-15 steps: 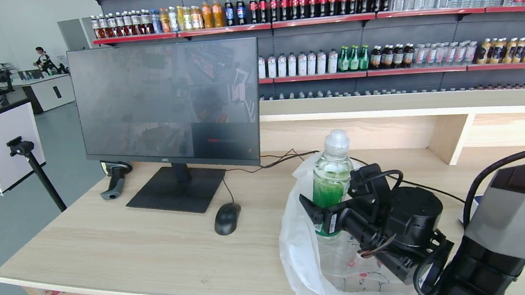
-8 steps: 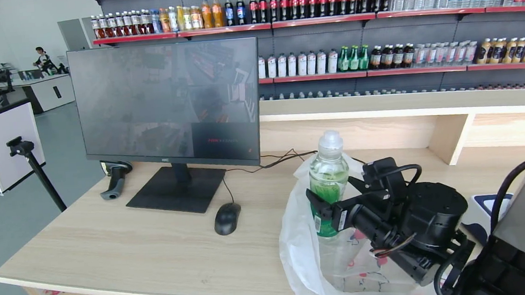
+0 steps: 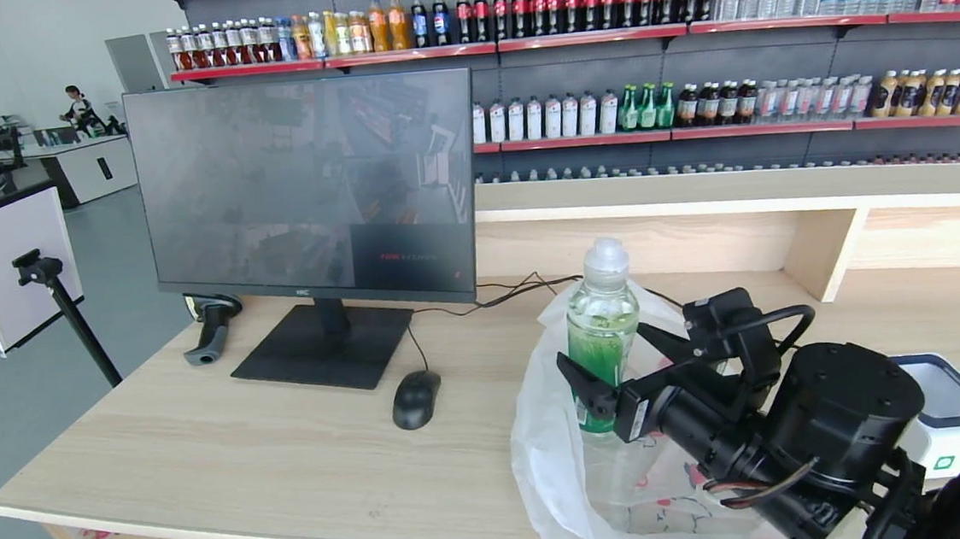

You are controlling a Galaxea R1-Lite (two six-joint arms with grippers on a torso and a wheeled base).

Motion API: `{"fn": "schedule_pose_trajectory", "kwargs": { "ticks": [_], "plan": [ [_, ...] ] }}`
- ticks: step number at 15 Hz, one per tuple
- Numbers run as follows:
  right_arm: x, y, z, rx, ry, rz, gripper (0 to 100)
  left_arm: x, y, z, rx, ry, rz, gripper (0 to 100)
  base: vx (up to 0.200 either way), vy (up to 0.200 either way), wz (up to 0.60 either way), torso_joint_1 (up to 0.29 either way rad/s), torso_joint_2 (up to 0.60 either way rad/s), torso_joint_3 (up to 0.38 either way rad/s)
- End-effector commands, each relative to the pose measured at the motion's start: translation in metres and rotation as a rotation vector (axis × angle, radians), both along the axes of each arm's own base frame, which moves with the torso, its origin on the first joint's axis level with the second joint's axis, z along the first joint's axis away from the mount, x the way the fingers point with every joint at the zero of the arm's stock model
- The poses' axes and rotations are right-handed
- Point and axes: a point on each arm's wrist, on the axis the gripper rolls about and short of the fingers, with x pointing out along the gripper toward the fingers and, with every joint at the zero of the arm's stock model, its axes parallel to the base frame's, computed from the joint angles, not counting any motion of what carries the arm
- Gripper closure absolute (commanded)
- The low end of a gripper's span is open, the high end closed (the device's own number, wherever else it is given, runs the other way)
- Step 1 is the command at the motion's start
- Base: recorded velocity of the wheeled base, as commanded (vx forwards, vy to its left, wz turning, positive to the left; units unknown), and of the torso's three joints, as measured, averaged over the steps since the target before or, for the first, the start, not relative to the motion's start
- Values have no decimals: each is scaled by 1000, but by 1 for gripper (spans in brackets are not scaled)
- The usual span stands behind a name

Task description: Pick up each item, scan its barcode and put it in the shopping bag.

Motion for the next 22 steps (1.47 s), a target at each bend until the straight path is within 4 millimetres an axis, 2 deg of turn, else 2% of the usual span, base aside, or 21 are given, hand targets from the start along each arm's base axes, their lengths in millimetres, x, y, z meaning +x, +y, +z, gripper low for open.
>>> {"fn": "schedule_pose_trajectory", "kwargs": {
  "ticks": [1,5,8,12,15,17,22],
  "plan": [
    [-18,3,3,-3,4,52,0,0,0,0,0,-1,0,0,0,0,0,0,0,0],
    [-33,-16,14,10,-11,36,0,0,0,0,0,-1,-1,0,0,0,0,0,0,0],
    [-27,-28,17,18,-19,-16,0,0,0,0,1,-1,-1,0,-133,0,0,2,3,2],
    [-28,-31,14,17,-3,-20,0,0,0,0,1,-1,-1,0,-200,0,0,-5,0,6],
    [-28,-32,14,22,2,-25,0,0,0,0,3,-1,-1,0,0,0,0,0,0,0],
    [-21,-39,15,30,-4,-66,0,0,0,0,3,-1,-1,0,0,0,0,0,0,0],
    [-19,-43,15,27,-1,-83,0,0,0,0,4,0,-1,0,0,0,-600,6,3,0]
  ]
}}
